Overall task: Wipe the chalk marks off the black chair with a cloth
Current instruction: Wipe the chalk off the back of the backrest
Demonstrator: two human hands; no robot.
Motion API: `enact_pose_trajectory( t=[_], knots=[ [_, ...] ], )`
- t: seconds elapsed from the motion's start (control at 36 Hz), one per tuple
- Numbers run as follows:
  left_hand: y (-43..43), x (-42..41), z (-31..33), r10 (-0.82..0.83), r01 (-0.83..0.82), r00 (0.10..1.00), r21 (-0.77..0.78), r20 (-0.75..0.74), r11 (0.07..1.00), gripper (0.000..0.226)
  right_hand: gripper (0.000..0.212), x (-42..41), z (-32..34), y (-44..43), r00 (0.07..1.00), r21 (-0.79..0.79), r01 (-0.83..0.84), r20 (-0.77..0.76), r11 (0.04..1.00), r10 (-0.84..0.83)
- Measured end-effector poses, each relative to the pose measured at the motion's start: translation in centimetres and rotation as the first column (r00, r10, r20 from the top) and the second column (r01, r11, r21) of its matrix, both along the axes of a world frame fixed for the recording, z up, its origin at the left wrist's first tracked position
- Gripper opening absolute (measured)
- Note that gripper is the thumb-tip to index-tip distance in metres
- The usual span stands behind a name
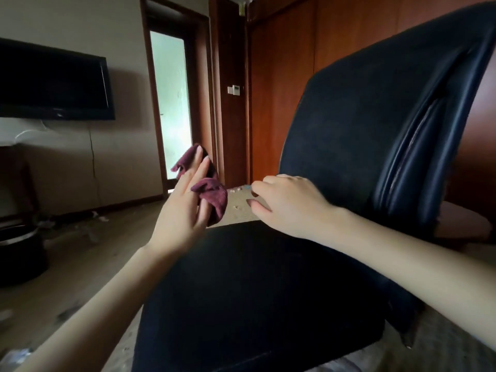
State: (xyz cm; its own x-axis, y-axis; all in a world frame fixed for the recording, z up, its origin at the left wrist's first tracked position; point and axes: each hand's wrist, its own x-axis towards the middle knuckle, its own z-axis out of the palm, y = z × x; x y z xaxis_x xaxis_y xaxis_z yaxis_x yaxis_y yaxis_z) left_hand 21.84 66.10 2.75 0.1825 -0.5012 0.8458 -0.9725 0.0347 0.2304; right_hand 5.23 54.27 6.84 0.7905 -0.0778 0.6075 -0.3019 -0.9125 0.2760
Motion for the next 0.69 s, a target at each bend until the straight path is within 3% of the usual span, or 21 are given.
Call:
enact_pose_trajectory(
  t=[0.17, 0.33, 0.53, 0.61, 0.69],
  knots=[
    [-0.5, 0.6, -1.7, -0.013, 0.014, 0.999, 0.04, -0.038, 0.999, 0.064, 0.036, 2.1, -1.9, -0.6, 0.999, 0.058, 0.015, -0.046, 0.998, -0.012],
    [-2.2, 0.4, -2.8, -0.122, 0.121, 0.973, -0.016, -0.195, 0.993, 0.054, 0.056, 3.1, -2.9, -0.9, 0.993, 0.302, -0.084, -0.049, 0.95, 0.103],
    [-4.3, 0.3, -3.0, -0.207, 0.168, 0.882, -0.126, -0.423, 0.978, 0.044, 0.03, 6.2, -3.2, -0.7, 0.981, 0.408, -0.192, 0.072, 0.893, 0.178],
    [-5.4, 0.9, -2.2, -0.194, 0.125, 0.815, -0.161, -0.547, 0.979, 0.021, 0.019, 8.0, -2.9, -1.4, 0.979, 0.444, -0.199, 0.132, 0.874, 0.155],
    [-6.7, 2.2, -1.3, -0.214, 0.112, 0.78, -0.205, -0.588, 0.972, 0.024, 0.017, 10.3, -3.0, -2.8, 0.965, 0.589, -0.235, 0.234, 0.773, 0.115]
  ],
)
